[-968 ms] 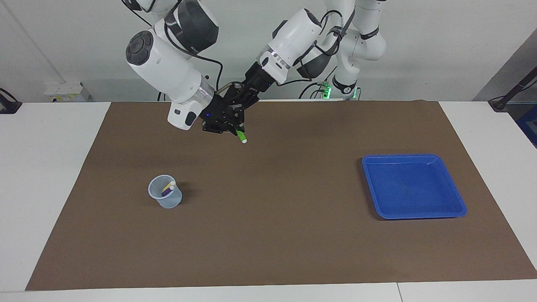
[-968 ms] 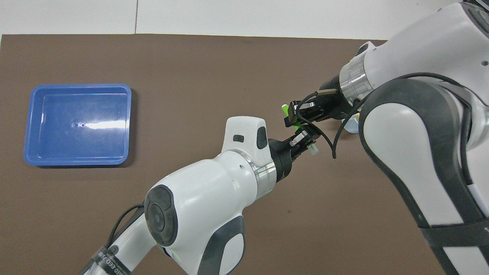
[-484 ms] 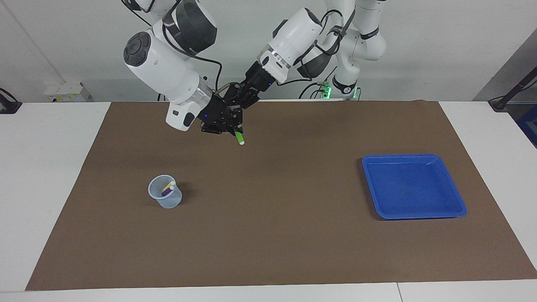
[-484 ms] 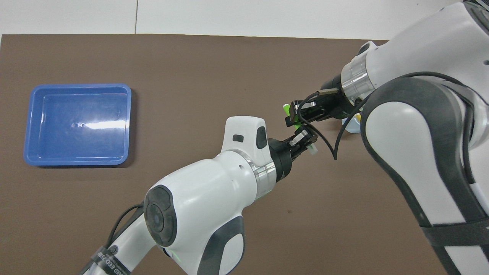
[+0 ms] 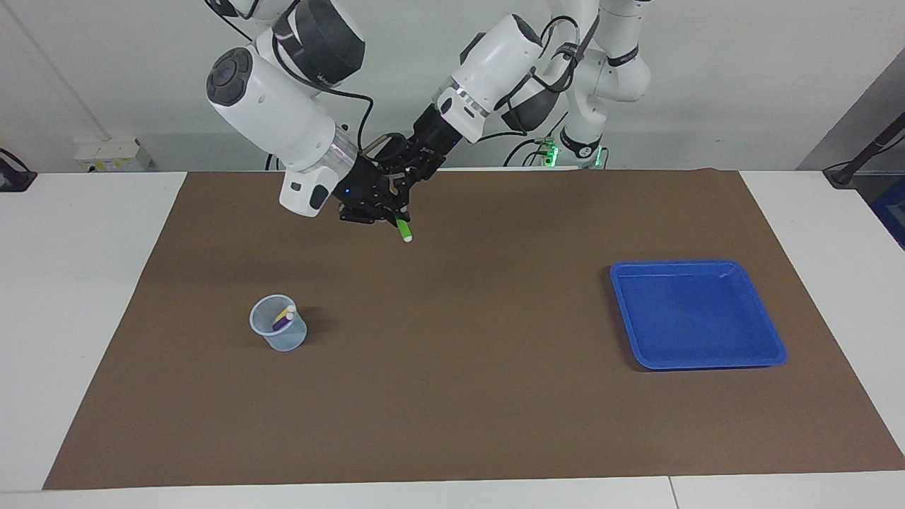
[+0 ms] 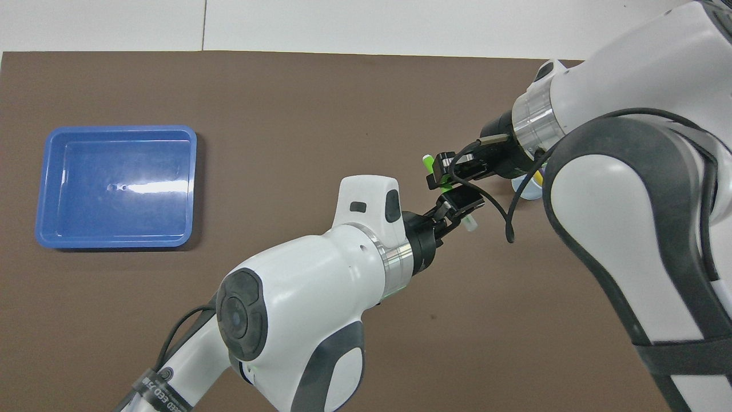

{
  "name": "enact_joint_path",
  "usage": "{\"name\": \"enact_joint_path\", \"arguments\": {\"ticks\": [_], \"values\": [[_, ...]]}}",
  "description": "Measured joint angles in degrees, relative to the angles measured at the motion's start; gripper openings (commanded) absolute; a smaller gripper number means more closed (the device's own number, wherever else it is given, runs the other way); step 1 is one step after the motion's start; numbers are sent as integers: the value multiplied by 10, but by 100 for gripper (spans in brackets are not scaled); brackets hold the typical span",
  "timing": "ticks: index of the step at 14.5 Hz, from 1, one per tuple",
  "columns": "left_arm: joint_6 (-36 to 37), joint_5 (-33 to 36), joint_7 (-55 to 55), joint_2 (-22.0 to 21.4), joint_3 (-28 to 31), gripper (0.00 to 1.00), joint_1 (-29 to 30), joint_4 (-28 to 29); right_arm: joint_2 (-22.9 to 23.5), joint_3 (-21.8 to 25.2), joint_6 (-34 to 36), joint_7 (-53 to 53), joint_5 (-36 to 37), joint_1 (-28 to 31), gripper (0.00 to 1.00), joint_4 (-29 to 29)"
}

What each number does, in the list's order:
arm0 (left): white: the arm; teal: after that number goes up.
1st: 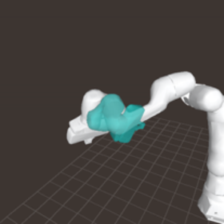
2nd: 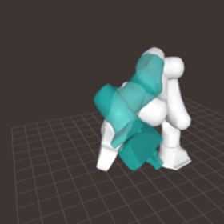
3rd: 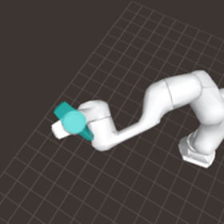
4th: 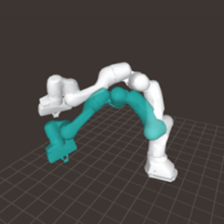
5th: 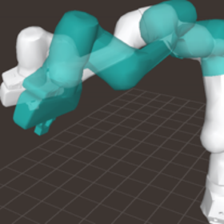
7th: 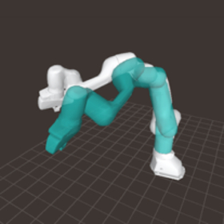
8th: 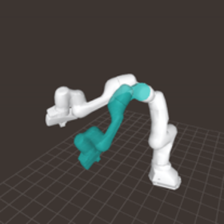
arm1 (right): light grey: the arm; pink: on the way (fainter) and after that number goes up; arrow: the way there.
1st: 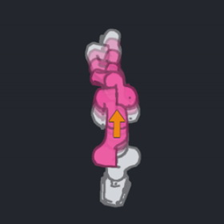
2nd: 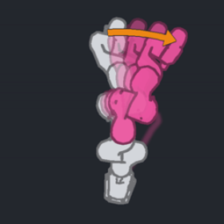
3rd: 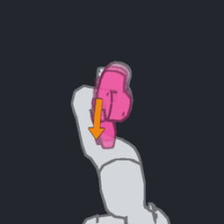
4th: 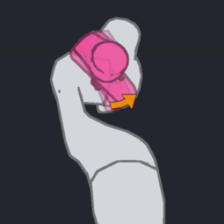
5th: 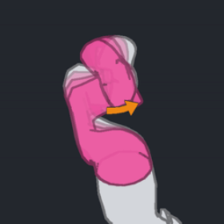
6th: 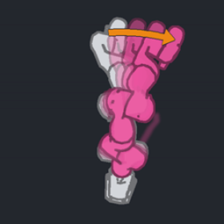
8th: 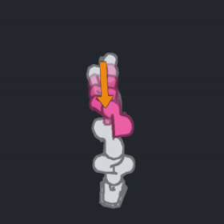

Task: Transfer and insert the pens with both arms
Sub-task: 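Carry the pen to the cup with the right gripper while the left withdraws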

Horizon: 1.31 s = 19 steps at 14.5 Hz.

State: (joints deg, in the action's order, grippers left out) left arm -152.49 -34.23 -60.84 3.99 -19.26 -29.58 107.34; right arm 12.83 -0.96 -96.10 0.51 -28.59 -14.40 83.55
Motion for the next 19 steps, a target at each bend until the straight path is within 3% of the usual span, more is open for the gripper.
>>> {"name": "enact_joint_path", "arguments": {"ticks": [5,9,12,14,19], "values": [[60,0,-2,-9,8,100,50,1,0,3,-12,146,0,54,0,5],[128,0,-2,-13,11,100,139,3,0,3,-98,297,-16,105,0,31],[173,11,11,-19,13,100,211,3,-4,3,-191,423,-78,138,0,69],[203,55,28,-21,13,100,251,4,-11,4,-260,532,-133,159,0,106],[291,161,101,-29,13,100,338,3,-43,4,-328,799,-327,184,0,222]]}}
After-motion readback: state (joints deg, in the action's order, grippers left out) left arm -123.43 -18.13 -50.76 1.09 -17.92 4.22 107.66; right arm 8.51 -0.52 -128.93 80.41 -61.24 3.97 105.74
